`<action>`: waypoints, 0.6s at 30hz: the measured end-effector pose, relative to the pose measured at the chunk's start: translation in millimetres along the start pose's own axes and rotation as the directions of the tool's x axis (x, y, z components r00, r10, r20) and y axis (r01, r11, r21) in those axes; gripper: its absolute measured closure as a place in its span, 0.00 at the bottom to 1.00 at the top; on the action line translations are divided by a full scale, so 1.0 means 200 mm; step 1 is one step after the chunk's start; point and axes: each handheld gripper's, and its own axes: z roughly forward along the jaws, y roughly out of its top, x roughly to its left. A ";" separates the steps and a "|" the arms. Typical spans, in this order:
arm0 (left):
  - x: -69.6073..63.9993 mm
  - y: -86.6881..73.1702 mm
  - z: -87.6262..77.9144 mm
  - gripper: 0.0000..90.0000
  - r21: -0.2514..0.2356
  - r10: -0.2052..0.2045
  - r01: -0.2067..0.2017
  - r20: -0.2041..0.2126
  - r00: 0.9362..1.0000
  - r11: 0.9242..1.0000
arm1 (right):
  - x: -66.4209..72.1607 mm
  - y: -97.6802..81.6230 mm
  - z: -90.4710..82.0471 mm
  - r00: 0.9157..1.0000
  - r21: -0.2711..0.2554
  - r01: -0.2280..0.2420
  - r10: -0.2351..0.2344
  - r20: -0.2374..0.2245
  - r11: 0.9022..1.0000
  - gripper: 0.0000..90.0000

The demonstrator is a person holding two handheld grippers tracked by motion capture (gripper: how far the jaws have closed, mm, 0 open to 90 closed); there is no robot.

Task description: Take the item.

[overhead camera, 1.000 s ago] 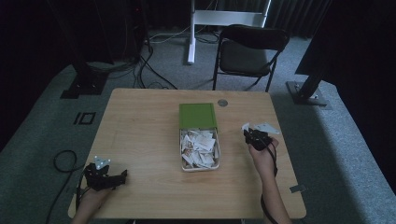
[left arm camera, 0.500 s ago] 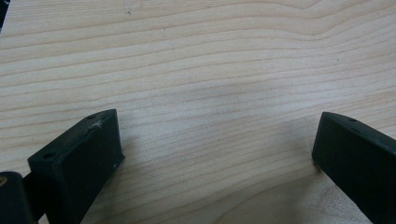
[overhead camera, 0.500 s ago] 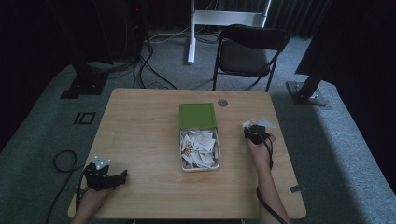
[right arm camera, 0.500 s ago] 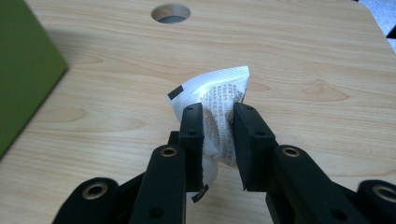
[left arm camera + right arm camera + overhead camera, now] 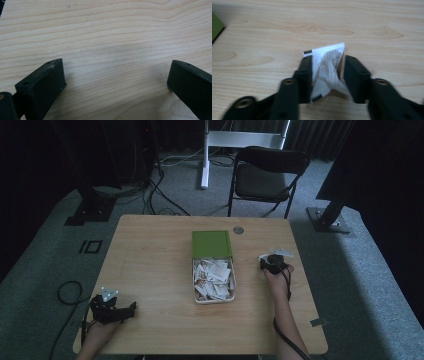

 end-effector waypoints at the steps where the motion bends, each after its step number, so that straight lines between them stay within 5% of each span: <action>1: 0.00 0.00 0.00 0.03 0.000 0.000 0.000 0.000 1.000 1.000 | 0.00 0.00 -0.01 1.000 -0.011 -0.008 0.008 0.002 1.000 0.54; 12: 0.00 0.00 0.00 0.03 0.000 0.000 0.000 0.000 1.000 1.000 | -0.02 -0.03 -0.08 0.995 -0.051 -0.023 0.018 -0.095 0.998 0.25; 18: 0.00 0.00 0.00 0.03 0.000 0.000 0.000 0.000 1.000 1.000 | -0.02 -0.05 -0.13 0.994 -0.070 -0.019 0.011 -0.113 0.997 0.19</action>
